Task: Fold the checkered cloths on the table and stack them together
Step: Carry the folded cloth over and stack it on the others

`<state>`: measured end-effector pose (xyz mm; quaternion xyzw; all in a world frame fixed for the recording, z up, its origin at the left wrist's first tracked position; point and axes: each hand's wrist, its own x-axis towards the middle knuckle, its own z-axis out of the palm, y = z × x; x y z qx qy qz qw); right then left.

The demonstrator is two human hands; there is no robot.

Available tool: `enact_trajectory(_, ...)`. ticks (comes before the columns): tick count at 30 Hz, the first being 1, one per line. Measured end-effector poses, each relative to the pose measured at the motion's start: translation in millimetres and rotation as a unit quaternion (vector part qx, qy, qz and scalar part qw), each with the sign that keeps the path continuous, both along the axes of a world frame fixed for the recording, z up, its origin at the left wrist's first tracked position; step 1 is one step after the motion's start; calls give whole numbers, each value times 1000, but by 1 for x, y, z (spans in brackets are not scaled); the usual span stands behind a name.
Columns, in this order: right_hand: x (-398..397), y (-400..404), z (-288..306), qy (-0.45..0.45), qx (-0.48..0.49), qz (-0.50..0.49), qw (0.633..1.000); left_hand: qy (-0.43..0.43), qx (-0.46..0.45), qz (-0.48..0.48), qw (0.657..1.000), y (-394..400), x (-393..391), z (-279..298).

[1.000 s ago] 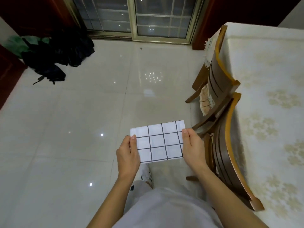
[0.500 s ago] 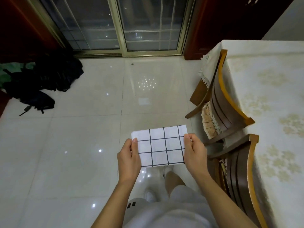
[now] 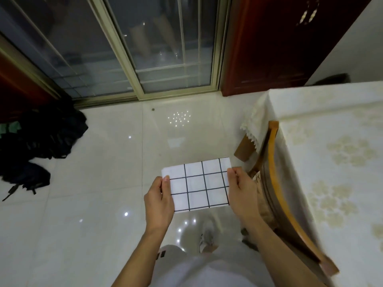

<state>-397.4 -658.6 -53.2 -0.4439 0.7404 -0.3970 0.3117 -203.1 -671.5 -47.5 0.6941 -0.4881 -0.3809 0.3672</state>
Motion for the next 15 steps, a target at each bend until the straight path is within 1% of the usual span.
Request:
enact_trajectory(7,-36,-99,1,-28,16,-16,999,-2,-5,-15,1000,-108,-39,4)
enact_trajectory(15,-60,-217,-18,-13,9,-53,998,-2,-5,-56,998,-241,-63,-14)
